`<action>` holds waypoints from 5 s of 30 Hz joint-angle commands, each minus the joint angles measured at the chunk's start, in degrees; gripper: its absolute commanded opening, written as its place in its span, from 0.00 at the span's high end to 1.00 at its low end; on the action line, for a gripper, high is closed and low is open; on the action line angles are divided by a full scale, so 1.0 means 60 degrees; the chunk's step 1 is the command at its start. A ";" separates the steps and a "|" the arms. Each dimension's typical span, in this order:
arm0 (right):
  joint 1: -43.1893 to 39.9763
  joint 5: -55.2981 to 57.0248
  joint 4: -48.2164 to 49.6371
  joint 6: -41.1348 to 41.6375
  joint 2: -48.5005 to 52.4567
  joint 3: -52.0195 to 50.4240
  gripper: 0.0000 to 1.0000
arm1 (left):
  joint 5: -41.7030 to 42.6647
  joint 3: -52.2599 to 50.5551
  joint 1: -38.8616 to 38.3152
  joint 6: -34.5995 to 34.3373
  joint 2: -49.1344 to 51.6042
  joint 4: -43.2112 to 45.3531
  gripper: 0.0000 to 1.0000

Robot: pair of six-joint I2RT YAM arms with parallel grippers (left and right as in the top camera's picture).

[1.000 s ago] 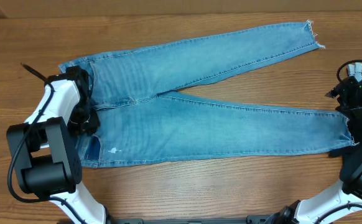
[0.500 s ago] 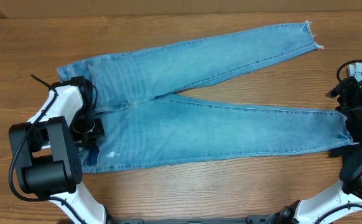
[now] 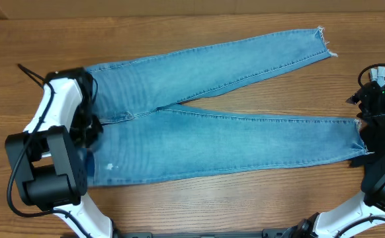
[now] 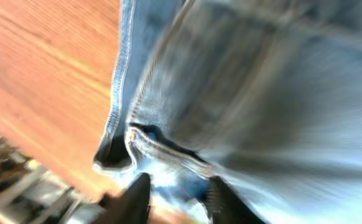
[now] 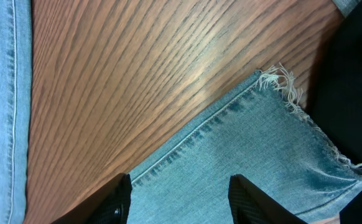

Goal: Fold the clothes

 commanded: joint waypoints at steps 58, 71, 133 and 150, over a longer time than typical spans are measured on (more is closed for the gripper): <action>0.0474 0.0087 -0.0357 -0.0776 -0.0219 0.0277 0.41 | 0.7850 0.4324 0.4393 0.5676 0.3391 0.6951 0.29; 0.0474 0.0087 -0.0488 -0.0597 -0.0219 0.0280 0.41 | 0.8502 0.4324 0.3501 0.5872 0.4721 0.8229 0.30; 0.2240 0.0860 0.2000 -0.1905 0.2761 0.7941 0.96 | 0.7464 0.7453 0.2393 0.4448 0.2127 0.0831 0.96; 0.0648 0.1672 -0.5497 -0.1475 0.1621 0.7930 0.96 | 0.5920 0.7497 0.2375 0.4539 -0.0262 -0.3406 0.96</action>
